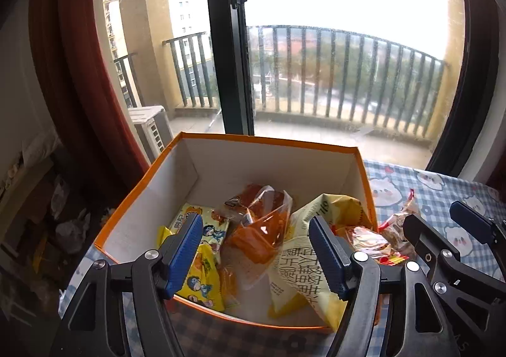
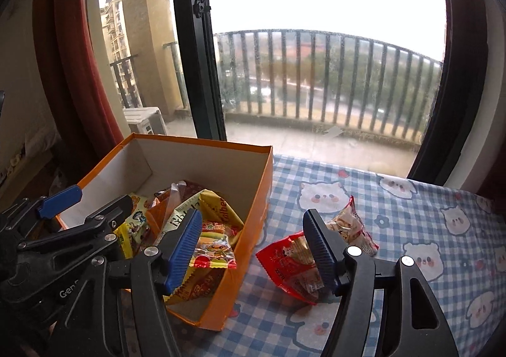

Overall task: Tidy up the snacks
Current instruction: 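Carry both candies over the orange box and open both tools to drop them, then move the open left tool onto the red-white peanut-snack packet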

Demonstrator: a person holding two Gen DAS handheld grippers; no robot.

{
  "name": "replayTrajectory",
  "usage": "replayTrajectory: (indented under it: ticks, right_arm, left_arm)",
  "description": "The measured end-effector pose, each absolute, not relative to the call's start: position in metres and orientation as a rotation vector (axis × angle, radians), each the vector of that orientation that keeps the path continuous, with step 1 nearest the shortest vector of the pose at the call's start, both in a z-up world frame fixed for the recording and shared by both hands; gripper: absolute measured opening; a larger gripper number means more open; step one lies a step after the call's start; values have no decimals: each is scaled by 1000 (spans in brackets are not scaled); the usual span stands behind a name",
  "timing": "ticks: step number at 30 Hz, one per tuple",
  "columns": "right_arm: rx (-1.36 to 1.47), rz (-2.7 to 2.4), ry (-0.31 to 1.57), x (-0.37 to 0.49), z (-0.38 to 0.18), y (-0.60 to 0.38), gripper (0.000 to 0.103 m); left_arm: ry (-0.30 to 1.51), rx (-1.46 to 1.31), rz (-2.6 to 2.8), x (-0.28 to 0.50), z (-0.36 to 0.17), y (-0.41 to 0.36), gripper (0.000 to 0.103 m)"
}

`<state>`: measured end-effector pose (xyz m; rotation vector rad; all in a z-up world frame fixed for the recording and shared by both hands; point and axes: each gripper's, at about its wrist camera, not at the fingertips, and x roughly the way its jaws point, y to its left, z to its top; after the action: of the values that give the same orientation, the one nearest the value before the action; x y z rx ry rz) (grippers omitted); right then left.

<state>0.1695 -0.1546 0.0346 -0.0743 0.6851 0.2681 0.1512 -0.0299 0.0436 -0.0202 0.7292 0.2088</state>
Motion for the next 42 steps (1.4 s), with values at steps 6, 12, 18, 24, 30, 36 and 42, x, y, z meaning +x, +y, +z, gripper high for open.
replayTrajectory:
  ticks: [6,12,18,24,30,36,42]
  right_arm:
    - [-44,184,675,160,40,-211,73]
    - [-38,112,660,152,48,-262,75]
    - [-26,70,658,149,47,-300,75]
    - [-9,37,674,156,37,-331,77]
    - [12,16,715,172,17,-351,78]
    - [28,1,765,191,-6,-367,78]
    - [26,-8,799,206,-23,-373,78]
  left_arm:
    - [721,-13,129,153,46,-81,77]
    - [707,-2,73,154,50,-128,79]
    - [720,10,39,161,47,-162,84]
    - [750,9,13,177,34,-185,89]
    - [807,23,-4,199,10,-203,92]
    - [843,52,-33,221,-14,-216,95]
    - [865,63,-30,240,-29,-215,98]
